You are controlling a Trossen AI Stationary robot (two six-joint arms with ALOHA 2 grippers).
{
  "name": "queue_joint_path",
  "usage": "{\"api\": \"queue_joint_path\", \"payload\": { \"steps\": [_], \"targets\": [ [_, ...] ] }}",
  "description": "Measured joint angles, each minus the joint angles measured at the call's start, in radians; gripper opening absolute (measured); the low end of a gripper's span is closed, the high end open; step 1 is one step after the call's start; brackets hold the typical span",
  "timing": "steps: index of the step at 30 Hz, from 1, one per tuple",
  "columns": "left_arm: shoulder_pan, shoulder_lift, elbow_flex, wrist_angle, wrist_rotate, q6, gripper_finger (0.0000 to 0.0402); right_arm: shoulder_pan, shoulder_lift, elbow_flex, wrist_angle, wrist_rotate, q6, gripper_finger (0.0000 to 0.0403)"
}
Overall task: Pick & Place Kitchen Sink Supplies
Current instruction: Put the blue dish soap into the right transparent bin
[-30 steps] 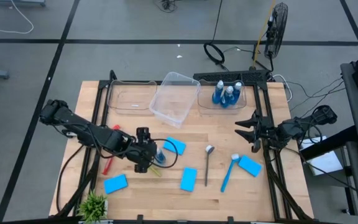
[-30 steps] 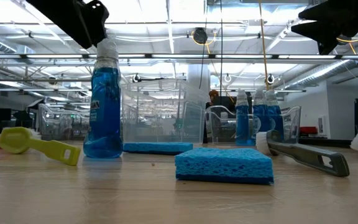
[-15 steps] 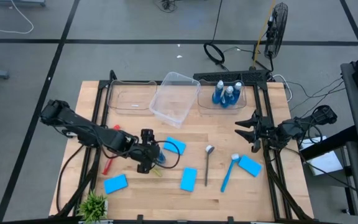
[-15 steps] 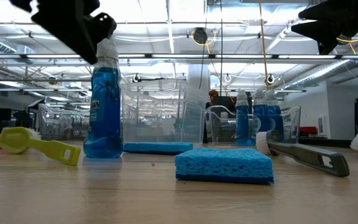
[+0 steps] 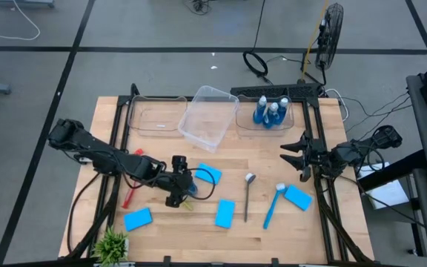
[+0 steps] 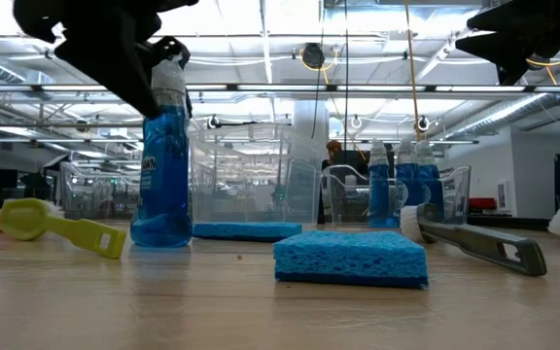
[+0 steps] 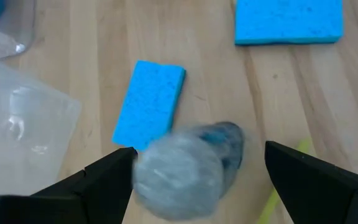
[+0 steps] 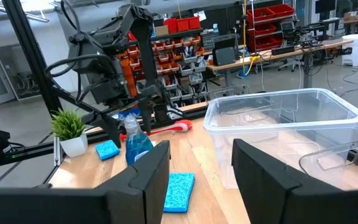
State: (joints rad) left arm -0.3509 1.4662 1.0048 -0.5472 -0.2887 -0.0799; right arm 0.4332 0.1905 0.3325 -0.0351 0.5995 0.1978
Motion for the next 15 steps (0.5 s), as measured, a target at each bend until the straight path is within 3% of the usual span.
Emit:
{"api": "queue_joint_path", "payload": {
  "steps": [15],
  "targets": [
    [0.004, 0.000, -0.004, -0.001, -0.001, 0.020, 0.0349, 0.000, 0.000, 0.000, 0.000, 0.001, 0.000, 0.0160]
  ]
}}
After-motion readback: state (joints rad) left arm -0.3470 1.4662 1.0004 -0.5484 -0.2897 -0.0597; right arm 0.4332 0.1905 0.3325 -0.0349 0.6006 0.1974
